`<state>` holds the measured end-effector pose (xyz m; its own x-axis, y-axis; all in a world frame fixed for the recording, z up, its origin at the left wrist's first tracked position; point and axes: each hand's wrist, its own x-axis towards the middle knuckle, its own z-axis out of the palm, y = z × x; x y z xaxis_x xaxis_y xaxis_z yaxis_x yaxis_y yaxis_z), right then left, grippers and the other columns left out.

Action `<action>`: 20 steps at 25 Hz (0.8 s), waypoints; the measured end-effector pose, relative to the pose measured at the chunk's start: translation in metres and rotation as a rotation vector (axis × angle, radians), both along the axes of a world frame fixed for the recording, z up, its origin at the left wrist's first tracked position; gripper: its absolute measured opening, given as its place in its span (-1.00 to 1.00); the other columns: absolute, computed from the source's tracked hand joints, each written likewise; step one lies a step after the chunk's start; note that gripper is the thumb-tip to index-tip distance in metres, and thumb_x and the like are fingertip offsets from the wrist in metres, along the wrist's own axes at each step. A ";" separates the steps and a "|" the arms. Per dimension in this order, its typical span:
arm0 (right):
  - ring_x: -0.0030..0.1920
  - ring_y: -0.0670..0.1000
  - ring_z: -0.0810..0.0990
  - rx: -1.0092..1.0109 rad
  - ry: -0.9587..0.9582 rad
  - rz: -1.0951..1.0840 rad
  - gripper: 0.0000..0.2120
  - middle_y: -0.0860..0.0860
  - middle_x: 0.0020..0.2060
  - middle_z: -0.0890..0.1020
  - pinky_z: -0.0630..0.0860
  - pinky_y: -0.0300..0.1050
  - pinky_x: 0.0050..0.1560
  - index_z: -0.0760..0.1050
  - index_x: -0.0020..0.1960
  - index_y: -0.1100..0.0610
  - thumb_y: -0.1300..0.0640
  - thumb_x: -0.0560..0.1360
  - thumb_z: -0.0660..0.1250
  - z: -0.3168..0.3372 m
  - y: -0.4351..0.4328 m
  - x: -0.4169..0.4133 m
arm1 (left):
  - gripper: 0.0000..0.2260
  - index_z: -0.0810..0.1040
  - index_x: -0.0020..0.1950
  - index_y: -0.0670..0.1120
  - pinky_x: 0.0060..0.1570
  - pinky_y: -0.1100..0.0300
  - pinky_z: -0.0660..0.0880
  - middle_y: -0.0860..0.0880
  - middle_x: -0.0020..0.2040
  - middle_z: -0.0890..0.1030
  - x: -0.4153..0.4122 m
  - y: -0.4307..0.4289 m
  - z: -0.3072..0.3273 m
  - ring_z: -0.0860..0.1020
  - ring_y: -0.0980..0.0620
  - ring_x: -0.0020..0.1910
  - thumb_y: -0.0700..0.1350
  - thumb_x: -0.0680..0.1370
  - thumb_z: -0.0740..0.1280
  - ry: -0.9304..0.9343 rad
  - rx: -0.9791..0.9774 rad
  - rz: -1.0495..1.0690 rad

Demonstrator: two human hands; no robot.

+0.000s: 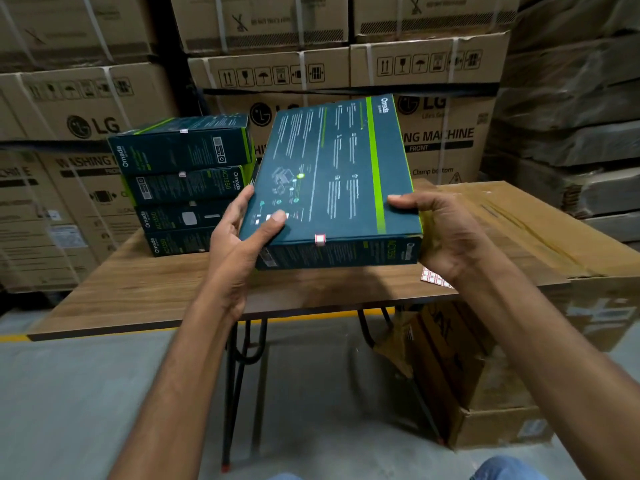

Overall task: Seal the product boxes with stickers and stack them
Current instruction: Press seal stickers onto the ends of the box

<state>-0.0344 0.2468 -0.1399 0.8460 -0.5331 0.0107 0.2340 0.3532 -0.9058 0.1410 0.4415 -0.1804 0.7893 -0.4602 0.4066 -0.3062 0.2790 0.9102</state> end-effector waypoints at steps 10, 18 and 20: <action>0.18 0.23 0.66 0.163 -0.007 0.008 -0.66 0.21 0.27 0.66 0.57 0.19 0.30 0.52 0.34 0.21 0.22 0.57 0.31 0.000 0.007 0.003 | -0.67 0.71 0.17 -0.01 0.57 0.07 0.27 -0.15 0.56 0.35 -0.016 0.007 0.006 0.29 -0.05 0.60 0.01 0.44 0.61 -0.788 0.034 0.308; 0.21 0.25 0.64 0.152 -0.013 -0.010 -0.45 0.21 0.29 0.64 0.50 0.24 0.40 0.49 0.43 0.24 0.22 0.45 0.39 -0.007 0.006 0.012 | -0.76 0.69 0.11 0.16 0.44 0.30 0.26 0.08 0.43 0.50 -0.021 0.005 0.008 0.36 -0.01 0.49 0.13 0.47 0.56 -0.696 0.105 0.355; 0.22 0.25 0.59 0.145 -0.013 -0.031 -0.33 0.21 0.31 0.63 0.35 0.16 0.51 0.48 0.46 0.23 0.21 0.34 0.45 -0.011 0.003 0.014 | -0.63 0.65 0.21 0.20 0.44 0.38 0.20 0.08 0.49 0.42 -0.018 0.004 0.005 0.31 0.01 0.54 0.15 0.43 0.58 -0.647 0.142 0.310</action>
<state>-0.0200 0.2495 -0.1512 0.8293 -0.5558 -0.0575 0.2585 0.4729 -0.8424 0.1230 0.4453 -0.1749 0.5138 -0.3376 0.7887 -0.8407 -0.0146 0.5414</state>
